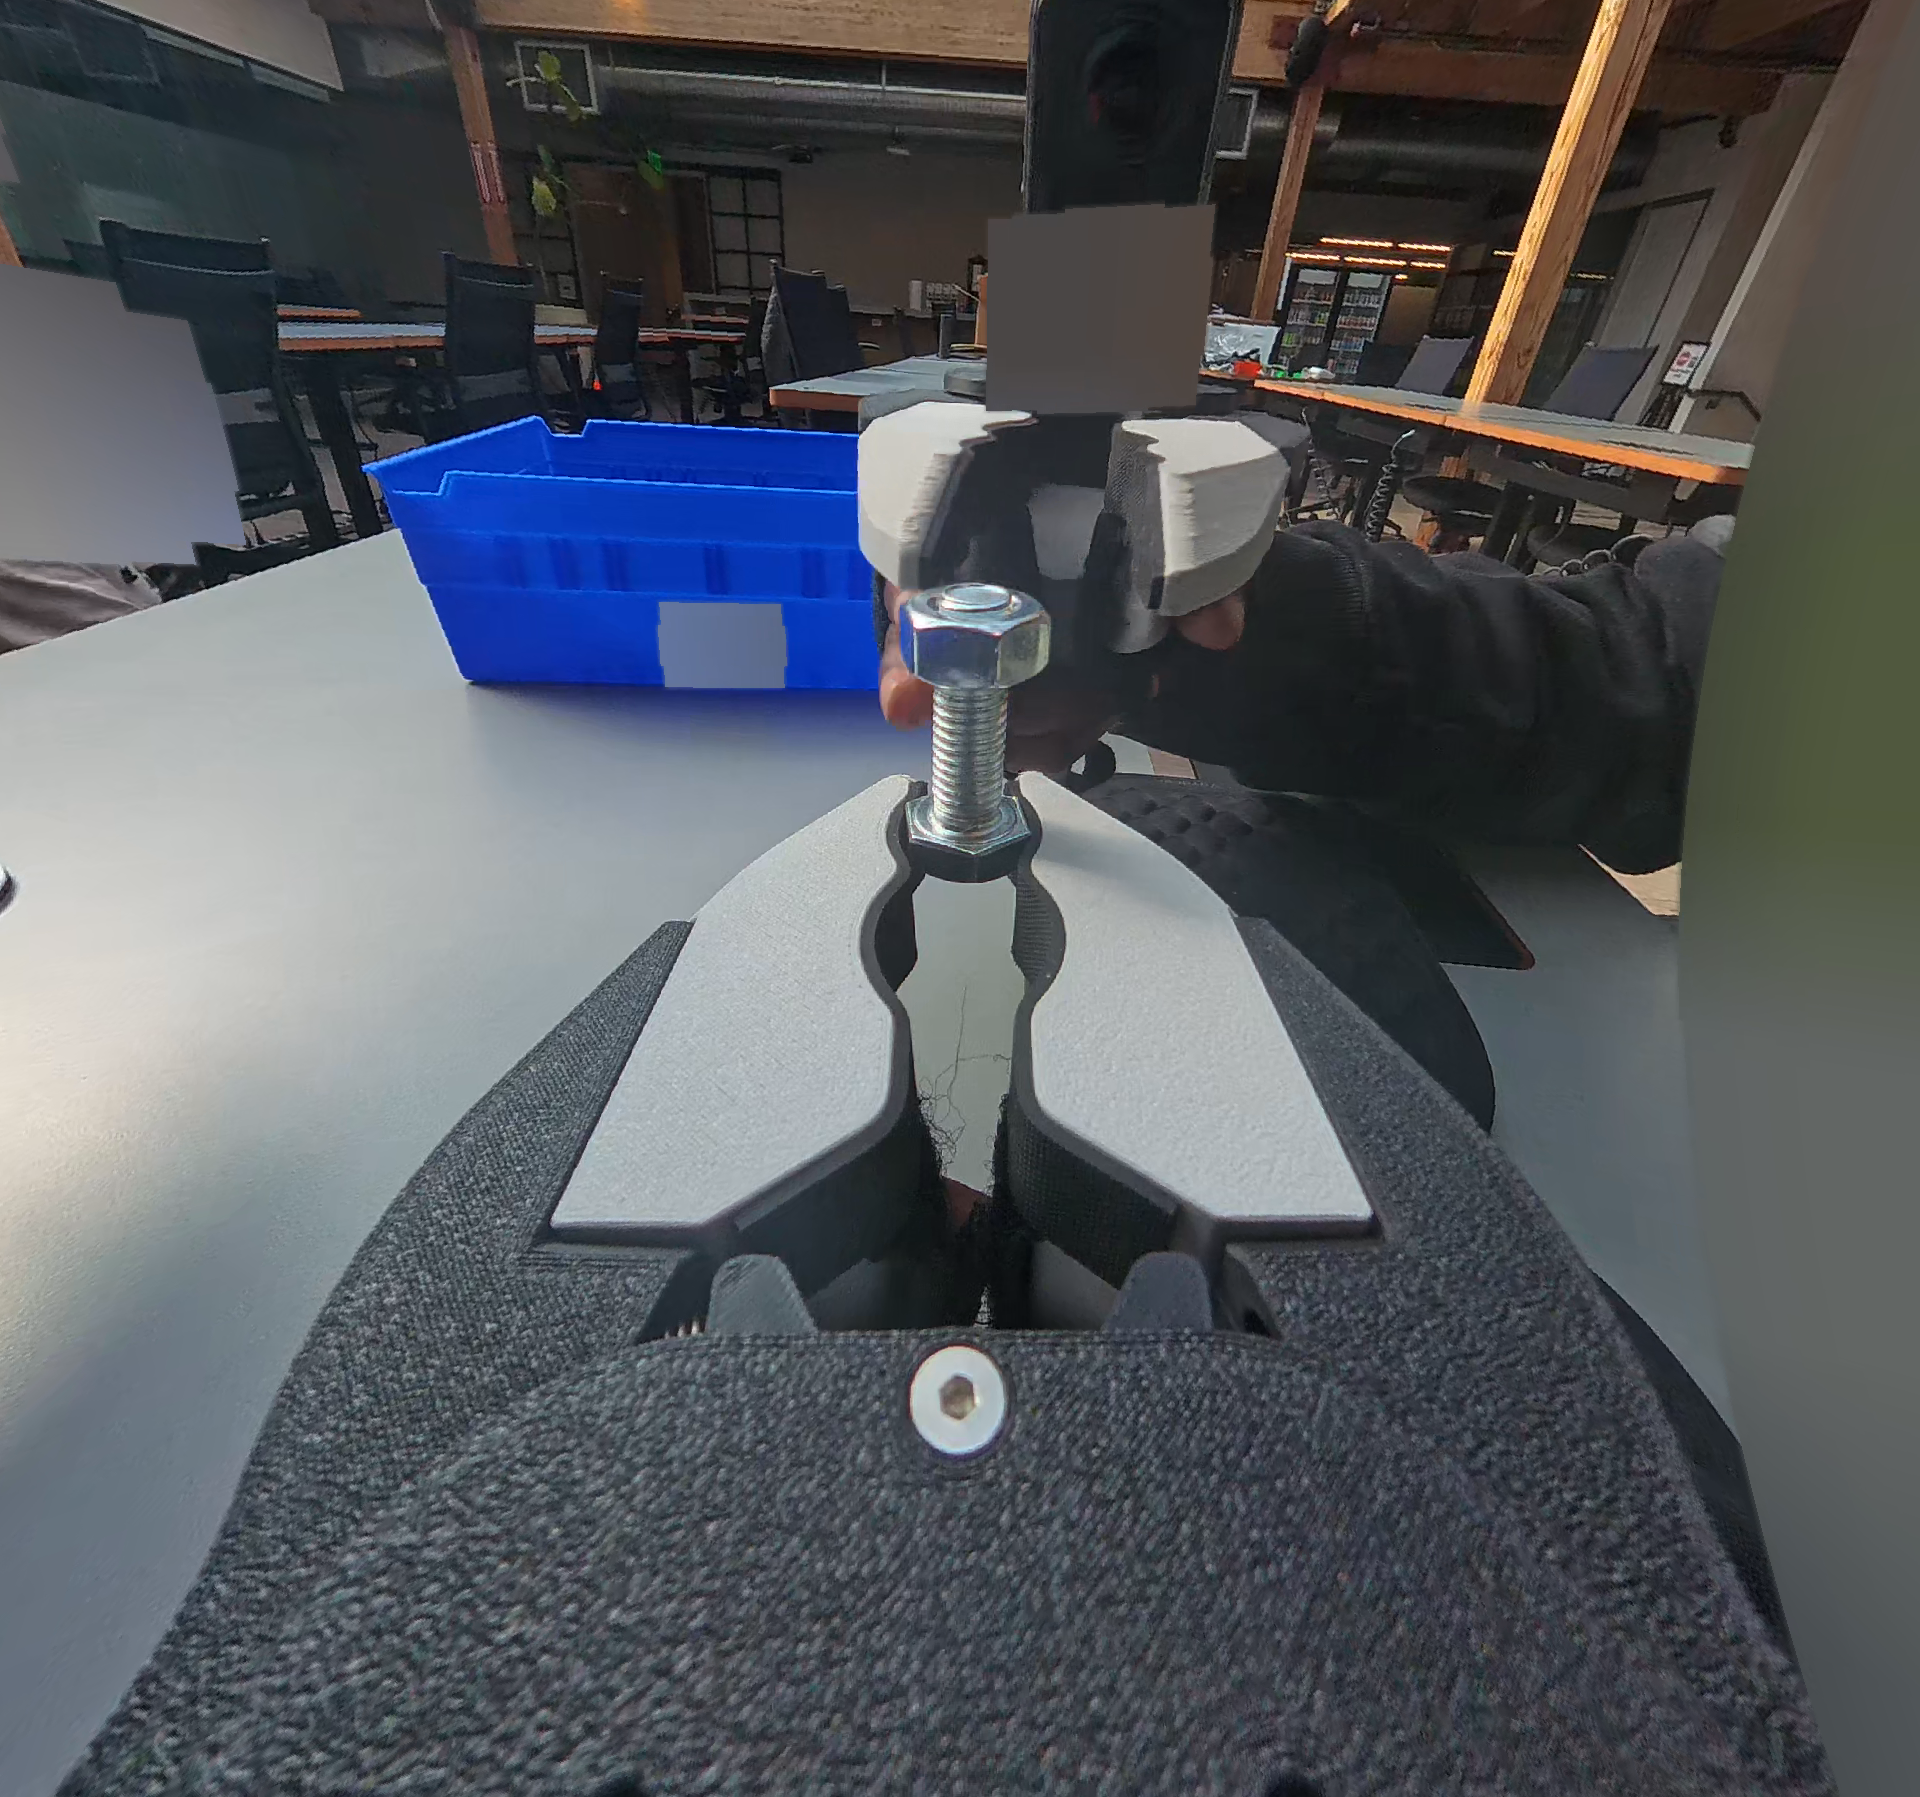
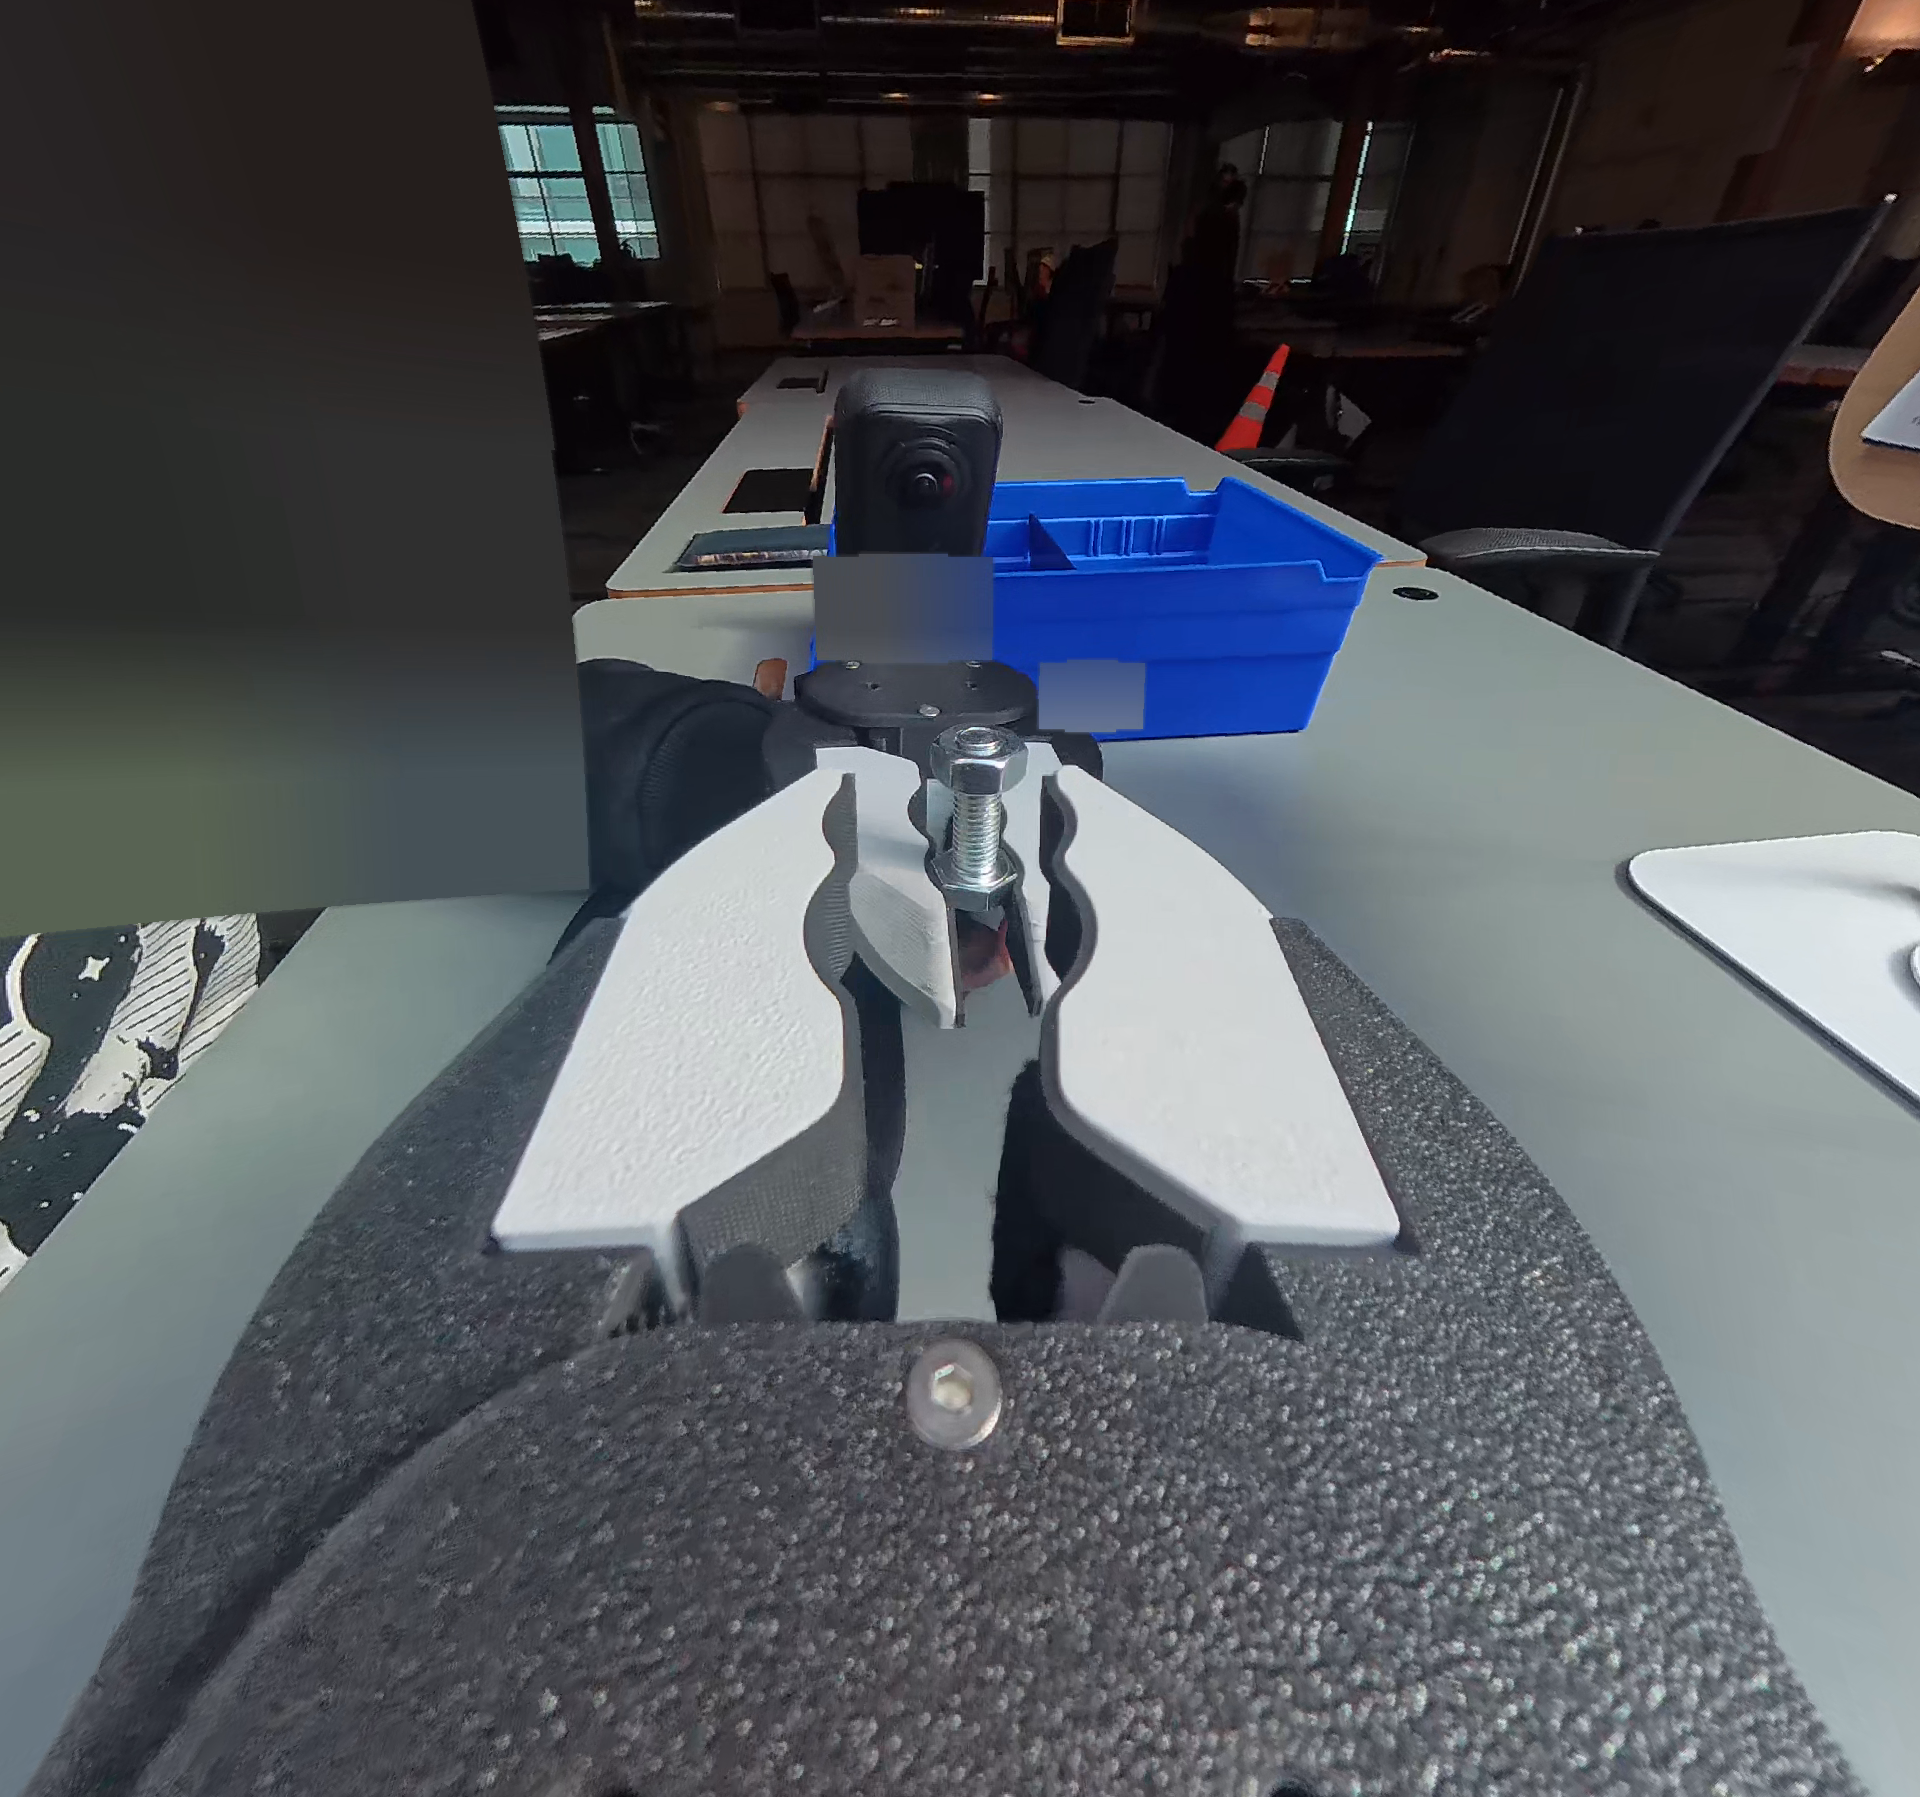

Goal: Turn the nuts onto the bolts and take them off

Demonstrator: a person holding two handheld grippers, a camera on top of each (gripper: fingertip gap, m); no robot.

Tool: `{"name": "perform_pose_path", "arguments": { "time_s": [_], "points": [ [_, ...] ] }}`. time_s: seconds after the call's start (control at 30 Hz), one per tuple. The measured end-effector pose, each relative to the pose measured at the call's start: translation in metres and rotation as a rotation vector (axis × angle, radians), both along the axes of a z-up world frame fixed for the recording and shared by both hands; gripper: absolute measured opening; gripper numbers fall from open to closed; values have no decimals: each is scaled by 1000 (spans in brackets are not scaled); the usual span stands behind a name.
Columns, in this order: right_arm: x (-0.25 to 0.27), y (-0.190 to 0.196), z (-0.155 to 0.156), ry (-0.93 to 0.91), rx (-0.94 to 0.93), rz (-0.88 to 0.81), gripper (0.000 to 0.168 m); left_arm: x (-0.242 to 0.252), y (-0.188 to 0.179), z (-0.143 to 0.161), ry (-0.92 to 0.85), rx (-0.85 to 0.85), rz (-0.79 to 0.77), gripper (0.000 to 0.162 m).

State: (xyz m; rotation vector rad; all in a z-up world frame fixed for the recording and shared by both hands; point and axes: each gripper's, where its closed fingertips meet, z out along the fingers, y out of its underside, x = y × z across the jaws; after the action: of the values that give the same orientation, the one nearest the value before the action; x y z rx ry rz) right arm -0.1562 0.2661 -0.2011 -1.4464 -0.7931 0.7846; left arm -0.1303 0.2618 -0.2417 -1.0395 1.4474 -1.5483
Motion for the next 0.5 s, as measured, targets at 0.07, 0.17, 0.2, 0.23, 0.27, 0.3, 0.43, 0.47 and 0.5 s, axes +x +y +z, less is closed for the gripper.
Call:
{"name": "perform_pose_path", "arguments": {
  "time_s": [0.07,0.17,0.2,0.23,0.27,0.3,0.43,0.47,0.5],
  "points": [
    [-4,3,-2,-1,-18,9,46,0,0,0,1,1,-3,14],
    [-13,7,-5,-19,-34,37,56,0,0,0,1,0,-4,14],
    [-16,8,-6,-27,-34,48,57,0,0,0,1,0,-4,14],
    [-19,10,-7,-34,-33,58,57,0,0,0,1,0,-4,14],
    [-22,11,-7,-39,-32,68,57,0,-1,0,1,1,-5,14],
    [-25,12,-7,-43,-32,75,57,0,-1,0,1,2,-5,14],
    [-31,14,-7,-49,-33,98,56,0,-1,0,1,0,-5,14],
    [-31,13,-7,-52,-32,102,54,0,-1,0,1,-1,-5,14],
    [-31,12,-7,-53,-29,103,53,0,-1,0,1,-1,-5,14]
  ]
}}
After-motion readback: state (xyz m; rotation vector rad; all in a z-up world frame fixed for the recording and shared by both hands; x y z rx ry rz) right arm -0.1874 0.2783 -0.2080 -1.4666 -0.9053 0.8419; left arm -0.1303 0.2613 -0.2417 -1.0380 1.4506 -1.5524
